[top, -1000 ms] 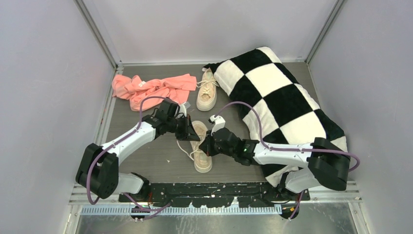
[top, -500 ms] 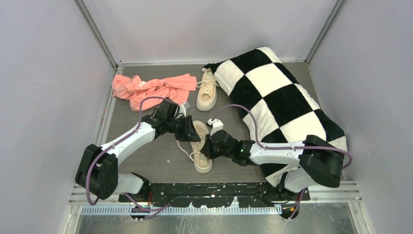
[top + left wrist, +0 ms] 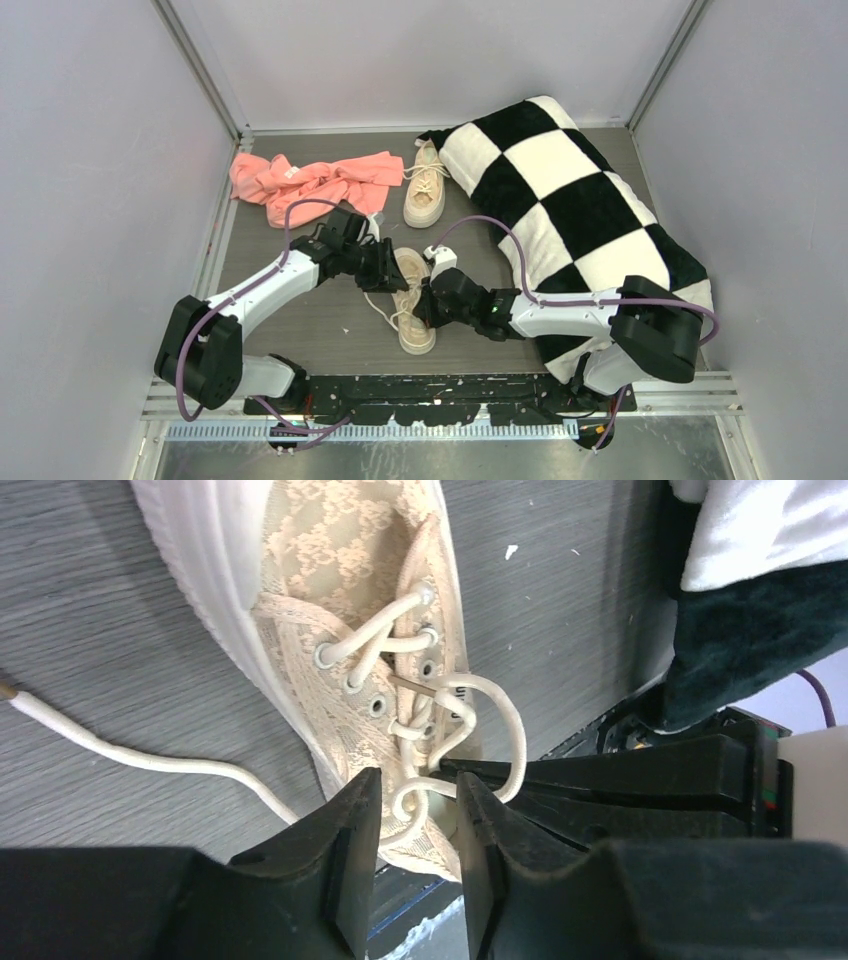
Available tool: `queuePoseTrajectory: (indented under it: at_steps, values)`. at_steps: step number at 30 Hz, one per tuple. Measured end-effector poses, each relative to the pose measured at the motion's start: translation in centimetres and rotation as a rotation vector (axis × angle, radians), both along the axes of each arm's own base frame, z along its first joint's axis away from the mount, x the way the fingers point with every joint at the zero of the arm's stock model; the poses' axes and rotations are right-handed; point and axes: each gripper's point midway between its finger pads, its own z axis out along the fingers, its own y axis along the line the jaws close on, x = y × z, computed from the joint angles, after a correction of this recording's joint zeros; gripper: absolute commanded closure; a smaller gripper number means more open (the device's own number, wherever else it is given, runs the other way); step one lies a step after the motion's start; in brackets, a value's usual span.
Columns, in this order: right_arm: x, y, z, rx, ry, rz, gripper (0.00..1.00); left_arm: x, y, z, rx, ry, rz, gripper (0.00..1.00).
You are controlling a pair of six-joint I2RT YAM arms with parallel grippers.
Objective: Tie the shoes
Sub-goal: Cross the shoelace with the shoelace.
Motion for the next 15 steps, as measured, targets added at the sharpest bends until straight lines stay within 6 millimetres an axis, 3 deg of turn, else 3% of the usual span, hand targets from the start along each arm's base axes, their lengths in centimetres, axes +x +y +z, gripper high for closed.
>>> queuePoseTrajectory:
  at_steps: [8, 15]
  values:
    - [1.1, -0.9, 0.4, -0.001, -0.006, -0.031, 1.00, -0.1, 0.4, -1.1, 0.038, 0.032, 0.008, 0.72]
    - [1.5, -1.1, 0.4, 0.001, 0.000, -0.041, 1.00, 0.1, 0.0, -0.9, 0.036, -0.013, -0.033, 0.67]
